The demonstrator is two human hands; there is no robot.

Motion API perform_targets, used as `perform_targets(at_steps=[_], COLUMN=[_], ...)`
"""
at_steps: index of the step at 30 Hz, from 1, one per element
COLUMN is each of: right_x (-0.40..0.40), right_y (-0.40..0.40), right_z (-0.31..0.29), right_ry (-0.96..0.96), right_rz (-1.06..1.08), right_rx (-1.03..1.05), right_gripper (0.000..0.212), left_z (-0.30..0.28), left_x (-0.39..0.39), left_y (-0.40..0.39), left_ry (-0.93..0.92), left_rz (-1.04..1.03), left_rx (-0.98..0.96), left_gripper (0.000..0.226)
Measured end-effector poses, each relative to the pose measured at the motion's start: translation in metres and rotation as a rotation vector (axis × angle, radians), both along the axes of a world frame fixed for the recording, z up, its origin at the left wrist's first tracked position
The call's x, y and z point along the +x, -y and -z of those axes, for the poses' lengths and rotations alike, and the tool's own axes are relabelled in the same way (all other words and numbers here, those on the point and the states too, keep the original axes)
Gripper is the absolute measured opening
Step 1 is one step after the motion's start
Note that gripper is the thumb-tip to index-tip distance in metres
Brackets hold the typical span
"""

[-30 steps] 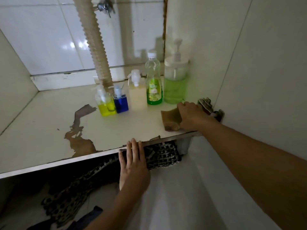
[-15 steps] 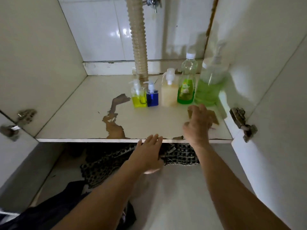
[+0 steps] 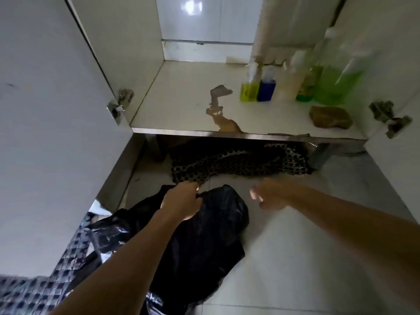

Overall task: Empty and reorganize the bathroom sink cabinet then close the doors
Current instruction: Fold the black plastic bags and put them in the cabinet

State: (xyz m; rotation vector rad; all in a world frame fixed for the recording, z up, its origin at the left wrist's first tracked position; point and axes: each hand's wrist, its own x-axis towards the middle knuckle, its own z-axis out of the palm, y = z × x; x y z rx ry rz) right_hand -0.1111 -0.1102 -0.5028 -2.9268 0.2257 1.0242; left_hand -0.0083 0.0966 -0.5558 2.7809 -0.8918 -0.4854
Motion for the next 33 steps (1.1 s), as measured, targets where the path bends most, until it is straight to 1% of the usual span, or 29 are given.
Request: perform_targets(at_steps=[1,4,6,8,11,12,14,16,17,19,21,23,24,26,27,30,33], right_x=[-0.005,-0.02,-0.03,-0.035,-0.044,-0.049,-0.061,-0.075,-0.08,-0.085,-0.086,-0.085,-0.084,-0.08,-0.078,-0.067,-0.059], right_y=[-0.016,-0.06,-0.079,-0.1,-0.129,-0.135,-0.142,-0.142,-0.142,-0.138,-0.133,-0.131,-0.131,-0.133,-0.135,-0.14,-0.145], right_z=[0.004,0.023,0.045,0.067,0.097,0.106,0.119,0.13,0.134,0.138,0.136,0.131,0.127,0.116,0.106,0.062,0.007], right_ry=[-0.033,-0.051,-0.036,0.025,0.186,0.245,0.298,0.315,0.325,0.34,0.386,0.462,0.506,0.59,0.632,0.698,0.786], right_rz=[0.015,0.096,0.206,0.343,0.622,0.685,0.726,0.764,0.79,0.817,0.81,0.747,0.707,0.614,0.561,0.431,0.301], right_rx=[0.02,0.115,0.188,0.23,0.324,0.322,0.238,0.222,0.243,0.287,0.343,0.423,0.473,0.547,0.57,0.642,0.693], right_gripper=[0.038,0.034,0.038,0.046,0.056,0.061,0.072,0.081,0.083,0.078,0.061,0.027,0.014,0.027,0.029,0.03,0.018], left_z=[0.007,0.022,0.024,0.025,0.033,0.035,0.042,0.046,0.047,0.047,0.044,0.037,0.033,0.019,0.011,-0.023,-0.055], left_x=[-0.003,-0.009,-0.011,-0.014,-0.026,-0.03,-0.036,-0.042,-0.043,-0.044,-0.048,-0.055,-0.059,-0.068,-0.073,-0.081,-0.081], left_y=[-0.008,-0.029,-0.032,-0.032,-0.035,-0.036,-0.041,-0.046,-0.049,-0.054,-0.061,-0.069,-0.072,-0.081,-0.086,-0.103,-0.114], left_ry=[-0.028,-0.05,-0.055,-0.067,-0.088,-0.08,-0.039,0.007,0.025,0.052,0.065,0.048,0.036,0.013,0.003,-0.022,-0.101], left_rz=[0.038,0.144,0.139,0.137,0.186,0.19,0.208,0.229,0.22,0.163,0.104,0.043,0.015,-0.018,-0.03,-0.102,-0.161], left_rx=[0.026,0.183,0.213,0.216,0.302,0.333,0.396,0.442,0.455,0.469,0.485,0.508,0.516,0.527,0.528,0.51,0.394], left_gripper=[0.041,0.04,0.036,0.036,0.042,0.044,0.048,0.055,0.061,0.074,0.08,0.081,0.081,0.085,0.089,0.104,0.127])
